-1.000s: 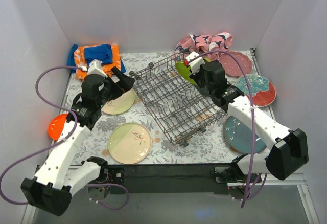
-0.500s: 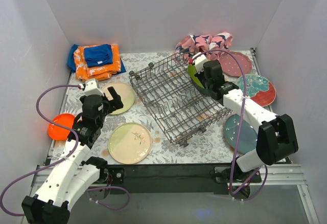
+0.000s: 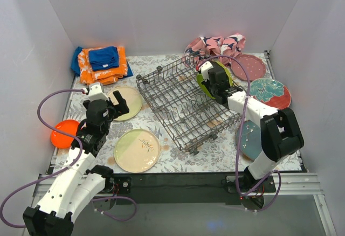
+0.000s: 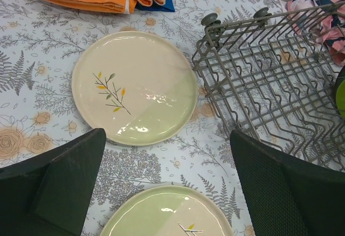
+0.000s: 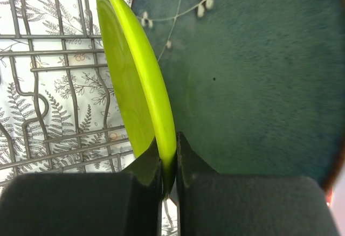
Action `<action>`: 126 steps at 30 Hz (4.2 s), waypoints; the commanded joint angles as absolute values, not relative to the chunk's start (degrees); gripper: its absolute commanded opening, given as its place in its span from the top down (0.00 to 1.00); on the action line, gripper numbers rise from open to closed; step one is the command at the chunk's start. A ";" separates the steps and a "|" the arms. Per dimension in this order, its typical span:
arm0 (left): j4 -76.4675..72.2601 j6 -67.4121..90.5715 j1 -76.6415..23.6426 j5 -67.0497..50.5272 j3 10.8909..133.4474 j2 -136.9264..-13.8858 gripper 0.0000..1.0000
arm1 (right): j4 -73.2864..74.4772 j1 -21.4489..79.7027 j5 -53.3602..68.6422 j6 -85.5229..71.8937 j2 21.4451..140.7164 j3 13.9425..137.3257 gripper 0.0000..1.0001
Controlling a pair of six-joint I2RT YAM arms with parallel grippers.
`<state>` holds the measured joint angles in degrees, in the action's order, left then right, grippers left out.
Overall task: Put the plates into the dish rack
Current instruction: Insert the plate into the dish rack, then grab a plate with the left arm
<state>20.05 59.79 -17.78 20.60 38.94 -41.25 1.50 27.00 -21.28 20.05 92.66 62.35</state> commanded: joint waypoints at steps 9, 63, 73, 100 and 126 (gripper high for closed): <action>18.98 58.89 -17.58 21.44 38.85 -41.49 0.02 | -2.20 26.72 -21.80 17.84 95.01 64.95 0.90; 26.28 72.16 -11.18 17.41 42.89 -52.99 0.02 | 12.75 20.48 38.66 29.45 65.13 53.97 0.27; 26.55 68.21 3.51 24.51 45.97 -64.84 0.02 | 10.81 19.34 42.54 29.44 63.90 48.87 0.27; 34.10 72.60 14.15 39.02 60.64 -97.21 0.18 | 9.14 13.54 45.26 28.30 65.65 47.02 0.27; 35.24 73.30 19.51 37.44 61.70 -104.41 0.62 | 8.26 11.95 45.97 27.33 65.04 46.50 0.26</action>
<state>34.15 73.28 19.03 36.49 61.89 -102.78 10.17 12.53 44.38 28.01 66.00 46.96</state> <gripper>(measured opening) 0.388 0.734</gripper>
